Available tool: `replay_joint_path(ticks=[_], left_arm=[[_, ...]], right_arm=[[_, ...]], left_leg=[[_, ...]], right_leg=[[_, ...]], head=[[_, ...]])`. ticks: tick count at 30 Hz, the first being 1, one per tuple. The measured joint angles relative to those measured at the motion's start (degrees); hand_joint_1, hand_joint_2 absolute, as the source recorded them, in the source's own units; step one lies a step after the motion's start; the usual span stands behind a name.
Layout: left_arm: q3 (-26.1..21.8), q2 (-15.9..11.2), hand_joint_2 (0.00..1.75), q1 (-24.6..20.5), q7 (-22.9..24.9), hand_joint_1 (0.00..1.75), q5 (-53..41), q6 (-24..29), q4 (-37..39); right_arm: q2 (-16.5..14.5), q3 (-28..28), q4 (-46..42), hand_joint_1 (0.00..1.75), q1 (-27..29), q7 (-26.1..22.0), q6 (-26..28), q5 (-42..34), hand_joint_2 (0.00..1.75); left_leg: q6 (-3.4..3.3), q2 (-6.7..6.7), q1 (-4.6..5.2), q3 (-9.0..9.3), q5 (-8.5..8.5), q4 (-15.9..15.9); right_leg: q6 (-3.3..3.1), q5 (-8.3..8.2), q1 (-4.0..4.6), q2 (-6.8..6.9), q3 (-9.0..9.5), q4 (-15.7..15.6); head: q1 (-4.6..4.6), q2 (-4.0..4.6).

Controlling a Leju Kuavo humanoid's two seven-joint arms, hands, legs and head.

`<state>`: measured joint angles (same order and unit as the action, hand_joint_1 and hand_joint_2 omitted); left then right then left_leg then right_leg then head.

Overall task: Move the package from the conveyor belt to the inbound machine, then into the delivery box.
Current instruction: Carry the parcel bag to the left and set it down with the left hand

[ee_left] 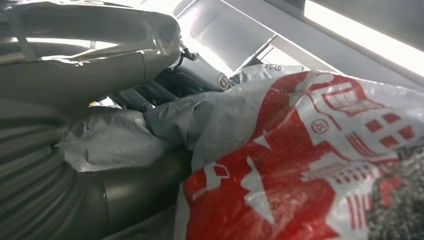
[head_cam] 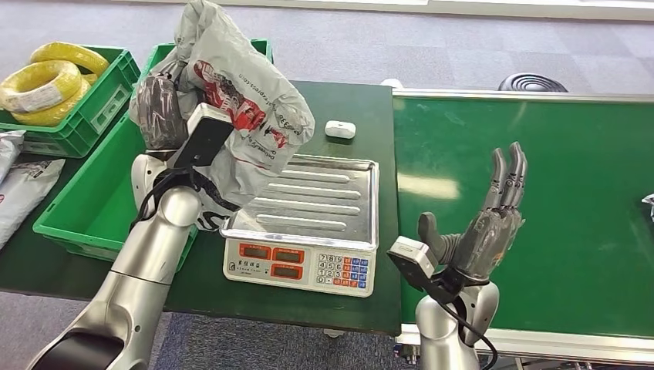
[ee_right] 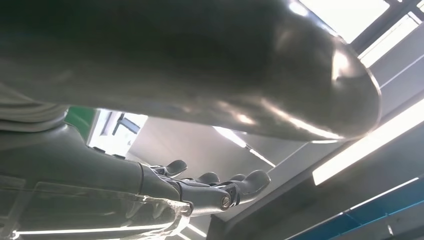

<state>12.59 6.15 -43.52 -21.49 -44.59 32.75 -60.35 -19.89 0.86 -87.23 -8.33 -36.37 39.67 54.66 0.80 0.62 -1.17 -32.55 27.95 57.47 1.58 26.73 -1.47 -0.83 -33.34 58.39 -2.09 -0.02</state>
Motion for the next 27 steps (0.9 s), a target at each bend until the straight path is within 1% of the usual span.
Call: replay_joint_path(ticks=[4,5,8,10,12,14,17,22,27], left_arm=[[-0.73,-0.25,1.75,0.34,0.0,1.53,-0.04,0.01,-0.77],[-0.86,-0.29,1.75,0.43,0.08,1.5,-0.05,0.25,-0.91],[-1.87,-0.39,1.75,0.64,1.77,1.42,-2.22,3.46,-1.14],[-3.67,-0.64,1.75,0.63,4.69,1.43,-8.25,5.96,-1.03],[-6.54,-1.12,1.75,0.25,8.08,1.45,-16.71,6.68,0.18],[-9.86,-1.93,1.75,-0.49,11.45,1.47,-24.23,6.73,3.09],[-14.53,-3.25,1.75,-1.17,15.31,1.48,-31.75,6.8,8.11],[-20.39,-5.02,1.75,-0.89,18.2,1.52,-36.88,6.84,14.35],[-24.01,-7.2,1.75,-0.31,21.95,1.53,-39.2,6.85,21.55]], right_arm=[[0.0,-0.25,0.0,0.0,0.03,0.0,0.0,0.01,0.0],[-0.01,-0.3,0.0,0.0,0.03,0.03,0.0,0.03,0.0],[-0.02,-0.38,0.0,0.0,0.07,0.41,0.0,0.22,0.0],[-0.02,-0.39,0.0,0.0,0.17,0.74,0.0,0.38,0.0],[-0.02,-0.33,0.01,0.0,0.25,0.93,0.0,0.36,0.0],[-0.02,-0.05,0.04,0.0,0.26,1.08,0.0,0.21,0.0],[-0.01,0.77,0.21,0.0,0.25,1.5,0.0,0.03,0.0],[0.15,2.59,0.66,0.0,-0.15,2.57,0.0,-0.87,0.0],[0.69,4.89,1.36,0.0,-1.18,3.43,0.0,-2.05,0.0]], left_leg=[[0.0,0.0,0.0,0.0,0.0,0.0],[0.0,0.0,0.0,0.0,0.0,0.0],[0.0,-0.01,-0.01,-0.03,0.0,-0.01],[0.0,-0.02,-0.01,-0.03,0.0,-0.01],[0.01,-0.02,-0.01,-0.03,0.0,-0.02],[0.03,-0.02,-0.01,-0.02,-0.02,-0.02],[0.05,-0.05,-0.01,0.0,-0.03,-0.02],[0.05,-0.02,-0.02,-0.07,-0.04,-0.02],[0.05,-0.03,-0.01,-0.1,-0.04,-0.02]], right_leg=[[0.0,0.0,0.0,0.0,-0.02,0.0],[0.0,0.0,0.0,0.0,-0.02,0.0],[0.0,0.0,0.01,-0.01,-0.04,0.01],[0.0,0.0,0.01,-0.02,-0.05,0.01],[0.0,0.0,0.01,-0.02,-0.06,0.01],[-0.01,0.0,0.01,-0.02,-0.06,0.03],[-0.01,-0.01,0.01,-0.04,-0.07,0.05],[-0.01,0.0,0.01,-0.02,-0.09,0.06],[-0.01,0.0,0.01,-0.04,-0.15,0.05]], head=[[-0.01,0.0],[-0.01,0.0],[-0.01,0.0],[-0.01,0.0],[0.0,0.0],[-0.01,0.0],[-0.01,0.0],[0.01,0.0],[0.01,0.0]])
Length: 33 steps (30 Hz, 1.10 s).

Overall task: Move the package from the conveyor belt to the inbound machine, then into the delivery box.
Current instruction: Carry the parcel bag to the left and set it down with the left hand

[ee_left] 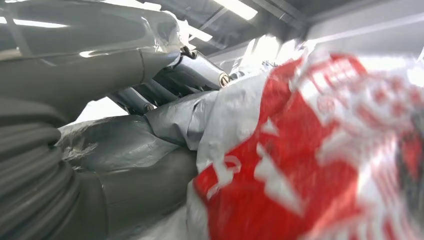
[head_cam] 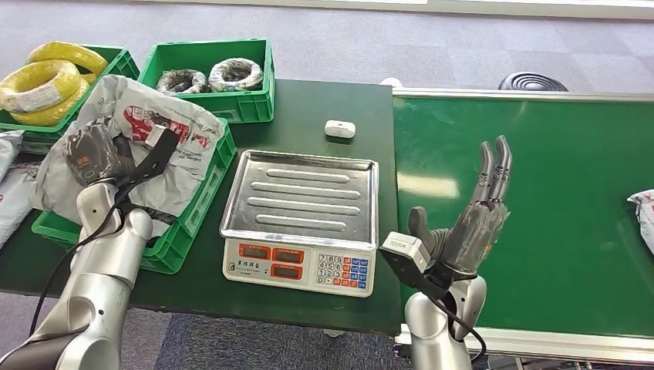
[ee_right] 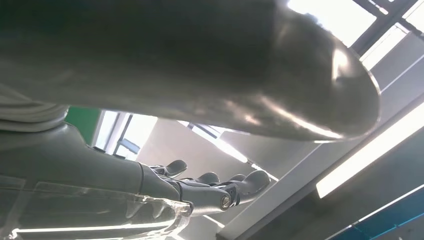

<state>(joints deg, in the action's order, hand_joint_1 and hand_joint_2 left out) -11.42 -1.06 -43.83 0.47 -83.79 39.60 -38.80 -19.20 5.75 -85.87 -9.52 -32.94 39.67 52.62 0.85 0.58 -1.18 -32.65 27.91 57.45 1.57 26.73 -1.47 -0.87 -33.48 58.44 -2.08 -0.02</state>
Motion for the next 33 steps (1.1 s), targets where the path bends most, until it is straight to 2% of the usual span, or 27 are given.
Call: replay_joint_path(ticks=[7,8,11,12,15,18,23,25,30,31,33], left_arm=[[-2.58,-2.0,1.75,1.55,1.98,1.52,-0.29,0.01,7.35],[-2.79,-2.11,1.75,1.81,1.95,1.33,-0.32,0.01,7.86],[-3.2,-2.2,1.75,2.13,1.53,0.19,-0.33,0.02,8.9],[-3.36,-2.2,1.31,2.1,1.23,0.0,-0.21,0.02,9.19],[-3.91,-2.09,0.0,2.15,-0.44,0.0,0.71,0.02,9.63],[-4.85,-1.57,0.0,2.74,-4.1,0.0,2.83,0.04,8.37],[-9.86,1.51,0.0,4.06,-19.05,0.0,11.57,0.15,1.49],[-11.77,2.73,0.0,4.06,-21.77,0.0,13.29,0.14,-0.83],[-14.45,4.79,0.0,4.06,-25.14,0.0,16.27,0.13,-4.64],[-14.85,5.13,0.0,4.06,-26.47,0.0,17.62,0.13,-5.2],[-15.19,6.04,0.0,4.24,-32.07,0.0,25.26,-0.1,-7.03]], right_arm=[[0.51,1.91,0.99,0.0,-1.18,1.36,0.0,-0.1,0.0],[0.64,2.09,1.05,0.0,-1.21,1.52,0.0,-0.15,0.0],[0.98,2.54,1.07,0.0,-1.22,1.73,0.0,-0.41,0.0],[1.07,2.66,1.08,0.0,-1.22,1.73,0.0,-0.49,0.0],[1.29,2.89,1.11,0.0,-1.23,1.73,0.0,-0.63,0.0],[1.37,2.9,1.11,0.0,-1.23,1.68,0.0,-0.56,0.0],[1.36,2.75,1.39,0.0,-1.24,1.17,0.0,0.17,0.0],[1.35,2.64,1.57,0.0,-1.24,0.86,0.0,0.38,0.0],[1.34,2.31,2.02,0.0,-1.28,0.65,0.0,0.94,0.0],[1.34,2.23,2.09,0.0,-1.29,0.57,0.0,0.98,0.0],[1.31,2.0,2.3,0.0,-1.35,0.05,0.0,1.05,0.0]], left_leg=[[0.0,0.0,0.0,0.0,0.0,0.0],[0.0,-0.01,0.0,0.0,0.0,0.0],[0.0,0.0,0.0,0.0,0.0,0.0],[0.0,0.01,0.01,0.0,0.0,0.0],[0.0,0.0,0.01,0.01,0.0,0.0],[0.01,0.0,0.0,0.03,0.0,0.0],[0.01,0.02,0.0,0.0,-0.01,0.01],[0.01,0.01,0.0,-0.01,-0.01,0.01],[0.01,0.03,0.0,-0.01,-0.01,0.01],[0.01,0.03,0.0,-0.01,-0.01,0.01],[0.01,0.02,0.0,-0.01,-0.01,0.01]], right_leg=[[-0.01,0.0,0.0,0.0,-0.02,0.0],[-0.01,0.0,0.0,0.0,-0.02,0.0],[-0.01,0.0,0.0,0.0,-0.02,0.0],[-0.01,0.0,0.0,0.0,-0.02,-0.01],[-0.01,0.0,-0.01,0.0,-0.01,-0.01],[-0.01,0.0,0.0,0.0,-0.02,0.0],[-0.01,0.0,0.0,0.01,-0.03,0.0],[-0.01,0.0,0.0,0.01,-0.03,0.0],[-0.01,0.0,0.0,0.01,-0.03,-0.01],[-0.01,0.0,0.0,0.01,-0.04,0.0],[-0.01,0.0,0.0,0.01,-0.04,0.0]], head=[[0.0,0.0],[0.0,0.0],[0.01,0.0],[0.01,0.0],[0.0,0.0],[0.0,0.0],[0.01,0.0],[0.0,0.0],[0.01,0.0],[0.0,0.0],[0.01,0.0]])
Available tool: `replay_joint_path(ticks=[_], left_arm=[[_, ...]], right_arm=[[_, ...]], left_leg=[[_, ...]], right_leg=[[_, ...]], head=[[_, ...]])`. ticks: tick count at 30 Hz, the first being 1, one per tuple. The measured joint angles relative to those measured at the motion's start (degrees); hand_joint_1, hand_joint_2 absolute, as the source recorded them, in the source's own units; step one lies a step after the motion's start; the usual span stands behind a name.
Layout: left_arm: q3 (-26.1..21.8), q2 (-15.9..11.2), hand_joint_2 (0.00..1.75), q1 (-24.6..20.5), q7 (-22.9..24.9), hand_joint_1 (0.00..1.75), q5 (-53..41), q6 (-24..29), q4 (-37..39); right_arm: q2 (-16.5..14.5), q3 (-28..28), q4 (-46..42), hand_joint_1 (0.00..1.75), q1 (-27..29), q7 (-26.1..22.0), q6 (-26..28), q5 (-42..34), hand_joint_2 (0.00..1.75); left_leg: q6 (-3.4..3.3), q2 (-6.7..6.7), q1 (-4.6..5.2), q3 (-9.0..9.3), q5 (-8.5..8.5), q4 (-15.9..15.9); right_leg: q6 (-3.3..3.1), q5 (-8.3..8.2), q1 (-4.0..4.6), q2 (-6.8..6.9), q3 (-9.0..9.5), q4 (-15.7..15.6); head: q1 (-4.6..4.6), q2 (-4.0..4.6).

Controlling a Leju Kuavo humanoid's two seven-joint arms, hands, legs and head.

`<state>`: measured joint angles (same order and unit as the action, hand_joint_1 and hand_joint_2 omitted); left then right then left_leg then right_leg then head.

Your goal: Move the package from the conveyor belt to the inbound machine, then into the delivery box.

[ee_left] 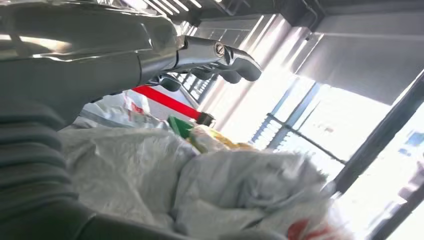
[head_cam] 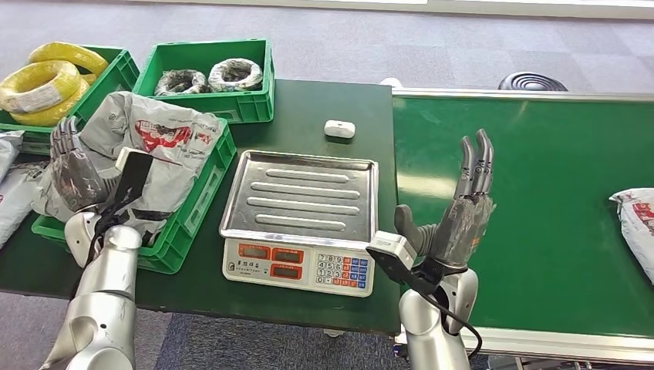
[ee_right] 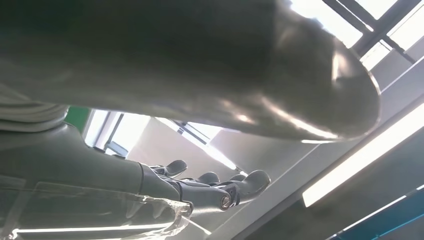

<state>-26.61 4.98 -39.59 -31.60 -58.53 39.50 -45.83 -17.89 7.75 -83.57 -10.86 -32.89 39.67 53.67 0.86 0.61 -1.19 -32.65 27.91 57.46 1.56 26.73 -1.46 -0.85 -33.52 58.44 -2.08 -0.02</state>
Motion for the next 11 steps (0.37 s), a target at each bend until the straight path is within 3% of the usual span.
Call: replay_joint_path(ticks=[2,5,11], left_arm=[[1.48,1.06,0.0,1.04,-5.51,0.0,14.23,-1.39,-4.32],[8.11,2.44,0.0,4.51,-5.82,0.0,34.56,-5.76,-16.71],[22.14,3.47,0.0,13.13,-7.7,0.0,49.2,-9.77,-40.18]], right_arm=[[-0.18,-0.39,0.37,0.0,-0.23,-1.1,0.0,0.09,0.0],[-0.9,-2.06,1.13,0.0,-0.67,-3.75,0.0,0.35,0.0],[-1.8,-6.31,1.41,0.0,-1.08,-4.51,0.0,2.79,0.0]], left_leg=[[0.0,-0.03,0.0,0.0,0.0,0.0],[0.0,0.01,0.0,-0.03,0.01,0.01],[-0.01,0.01,0.03,-0.11,0.04,0.01]], right_leg=[[0.0,0.0,0.0,-0.01,0.0,0.0],[0.01,0.01,0.0,0.04,-0.02,-0.01],[0.02,0.01,-0.02,0.07,-0.05,-0.04]], head=[[0.0,0.0],[-0.02,0.0],[0.0,0.0]])
